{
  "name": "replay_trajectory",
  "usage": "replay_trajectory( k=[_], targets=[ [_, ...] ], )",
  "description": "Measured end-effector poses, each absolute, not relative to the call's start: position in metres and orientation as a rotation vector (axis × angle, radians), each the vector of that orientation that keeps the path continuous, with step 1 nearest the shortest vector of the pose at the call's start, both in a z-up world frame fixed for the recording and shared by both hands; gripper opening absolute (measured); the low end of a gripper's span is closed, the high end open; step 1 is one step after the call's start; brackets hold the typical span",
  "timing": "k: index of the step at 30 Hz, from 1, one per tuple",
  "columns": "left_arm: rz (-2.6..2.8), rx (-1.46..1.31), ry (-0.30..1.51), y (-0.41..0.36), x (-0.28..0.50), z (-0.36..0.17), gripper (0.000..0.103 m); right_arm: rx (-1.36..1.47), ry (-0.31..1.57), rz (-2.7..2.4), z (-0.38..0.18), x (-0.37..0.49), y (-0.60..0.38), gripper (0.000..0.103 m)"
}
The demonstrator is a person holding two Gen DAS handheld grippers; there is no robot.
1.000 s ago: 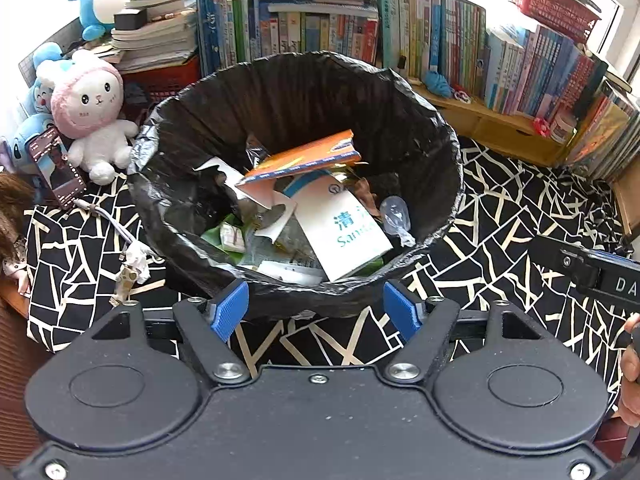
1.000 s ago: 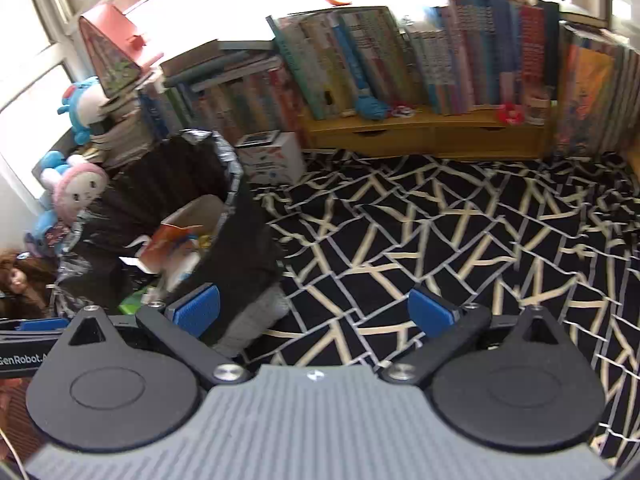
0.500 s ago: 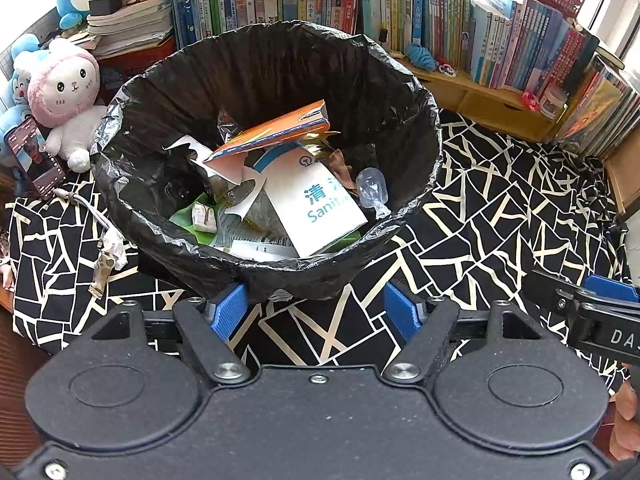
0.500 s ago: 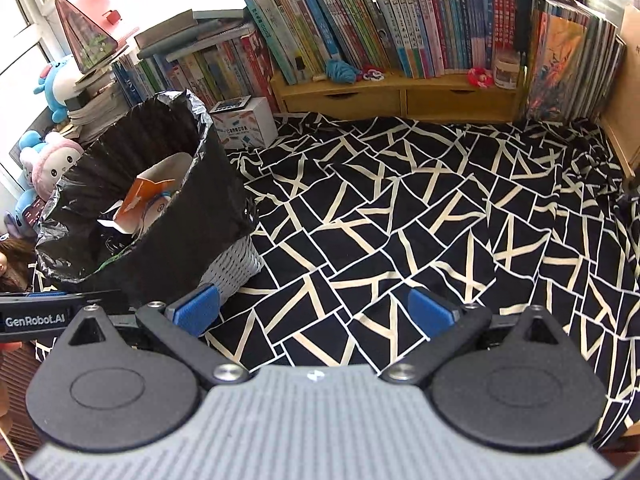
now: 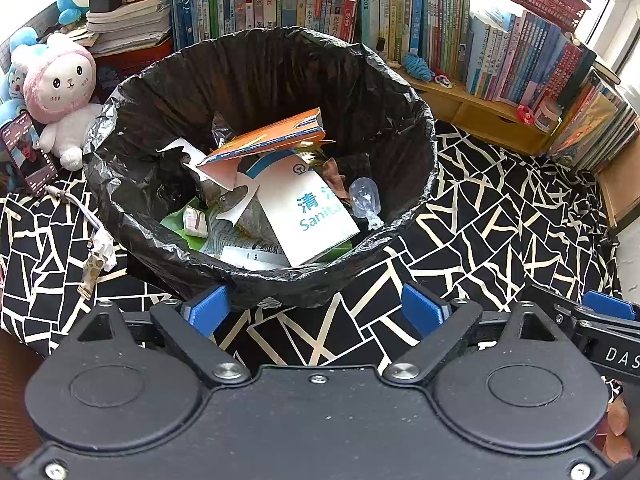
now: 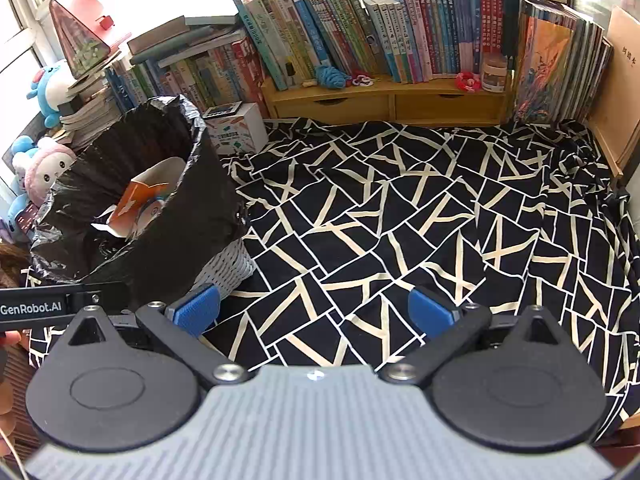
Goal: Collect trash
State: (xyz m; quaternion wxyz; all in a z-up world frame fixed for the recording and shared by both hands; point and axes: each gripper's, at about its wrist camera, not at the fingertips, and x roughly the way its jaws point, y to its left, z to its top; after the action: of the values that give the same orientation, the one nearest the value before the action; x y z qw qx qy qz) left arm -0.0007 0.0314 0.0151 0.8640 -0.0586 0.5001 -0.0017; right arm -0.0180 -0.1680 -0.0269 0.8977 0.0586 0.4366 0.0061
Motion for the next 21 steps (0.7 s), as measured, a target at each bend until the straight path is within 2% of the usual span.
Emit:
replay_trajectory(
  k=[21],
  targets=[
    [0.039,-0.104,1.076,0.0314,0.0086,0.0068,0.093,0.115,0.9,0.018,-0.0273,-0.0133,-0.1671,0.103]
  ],
)
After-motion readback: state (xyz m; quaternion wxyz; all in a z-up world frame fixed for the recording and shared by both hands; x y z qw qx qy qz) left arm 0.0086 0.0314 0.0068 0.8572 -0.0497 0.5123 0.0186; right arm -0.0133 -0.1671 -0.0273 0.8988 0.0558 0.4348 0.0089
